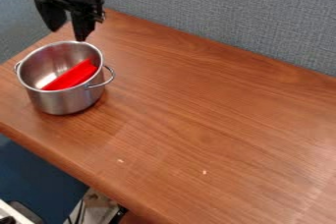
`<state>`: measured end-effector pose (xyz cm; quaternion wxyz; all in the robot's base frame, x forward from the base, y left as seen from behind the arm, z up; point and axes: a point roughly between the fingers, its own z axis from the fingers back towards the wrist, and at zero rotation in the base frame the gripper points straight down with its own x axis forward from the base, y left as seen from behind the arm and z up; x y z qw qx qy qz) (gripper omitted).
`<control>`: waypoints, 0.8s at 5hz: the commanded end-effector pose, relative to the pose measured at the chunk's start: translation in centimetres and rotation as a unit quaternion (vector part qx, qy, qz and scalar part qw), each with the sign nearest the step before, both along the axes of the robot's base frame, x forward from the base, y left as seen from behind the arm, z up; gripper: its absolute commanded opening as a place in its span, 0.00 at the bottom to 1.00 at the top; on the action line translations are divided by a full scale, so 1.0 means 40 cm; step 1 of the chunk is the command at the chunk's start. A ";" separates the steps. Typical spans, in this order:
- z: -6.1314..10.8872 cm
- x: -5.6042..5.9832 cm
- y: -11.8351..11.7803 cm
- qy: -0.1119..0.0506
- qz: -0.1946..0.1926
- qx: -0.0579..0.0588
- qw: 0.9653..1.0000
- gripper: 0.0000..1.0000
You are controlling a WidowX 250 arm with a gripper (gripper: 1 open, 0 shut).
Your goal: Put the red object in the metal pot
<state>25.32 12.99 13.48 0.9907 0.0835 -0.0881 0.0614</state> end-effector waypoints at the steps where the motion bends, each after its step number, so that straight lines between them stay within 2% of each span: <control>1: -0.009 0.027 0.014 -0.011 0.015 -0.002 1.000 1.00; 2: -0.011 0.041 0.016 -0.017 0.030 -0.009 0.999 1.00; 3: 0.016 0.044 0.018 -0.034 -0.035 -0.005 0.999 1.00; 4: 0.050 0.048 0.023 -0.053 -0.096 -0.001 0.994 1.00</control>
